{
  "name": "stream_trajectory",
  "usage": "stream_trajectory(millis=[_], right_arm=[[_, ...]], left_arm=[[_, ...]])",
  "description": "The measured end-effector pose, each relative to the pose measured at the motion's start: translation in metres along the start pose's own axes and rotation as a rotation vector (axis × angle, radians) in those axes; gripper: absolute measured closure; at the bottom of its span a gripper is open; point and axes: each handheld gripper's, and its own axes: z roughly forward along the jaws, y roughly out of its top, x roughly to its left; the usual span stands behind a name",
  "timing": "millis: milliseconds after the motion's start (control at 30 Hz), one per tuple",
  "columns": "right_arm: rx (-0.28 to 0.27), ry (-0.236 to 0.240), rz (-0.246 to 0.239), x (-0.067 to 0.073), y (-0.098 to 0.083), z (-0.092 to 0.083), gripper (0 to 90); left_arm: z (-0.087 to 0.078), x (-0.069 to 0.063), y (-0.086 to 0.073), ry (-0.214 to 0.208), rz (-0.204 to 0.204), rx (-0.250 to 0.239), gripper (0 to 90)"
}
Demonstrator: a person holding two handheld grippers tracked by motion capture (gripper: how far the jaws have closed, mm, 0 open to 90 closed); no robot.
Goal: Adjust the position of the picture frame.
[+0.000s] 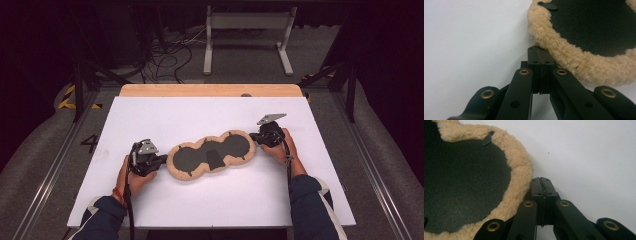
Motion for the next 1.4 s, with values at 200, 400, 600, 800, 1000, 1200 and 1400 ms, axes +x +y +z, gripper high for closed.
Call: stream_trajectory(millis=[200, 400, 600, 800, 1000, 1200, 1400], right_arm=[[0.004, 0.062, -0.033, 0.005, -0.005, -0.005, 90.0], [0.032, -0.013, -0.080, 0.023, -0.005, -0.009, 90.0], [0.012, 0.000, -0.052, 0.021, -0.008, -0.009, 90.0], [-0.010, 0.000, -0.033, 0.021, -0.011, -0.009, 90.0], [-0.028, 0.003, -0.018, 0.022, -0.015, -0.010, 90.0], [-0.034, 0.021, 0.003, 0.022, -0.022, -0.016, 90.0], [-0.030, 0.023, 0.013, 0.025, -0.034, -0.029, 90.0]], left_arm=[[0.001, 0.002, 0.002, -0.016, 0.046, 0.007, 90.0], [0.001, -0.002, 0.004, 0.006, 0.042, 0.017, 90.0], [-0.008, -0.002, -0.002, -0.009, 0.021, 0.021, 84.1], [-0.038, -0.025, -0.020, -0.066, 0.023, -0.023, 82.6], [-0.041, -0.039, -0.026, -0.089, 0.024, -0.024, 81.0], [-0.038, -0.043, -0.022, -0.069, 0.004, -0.033, 84.8], [-0.032, -0.043, -0.015, -0.042, 0.016, -0.030, 85.7]])
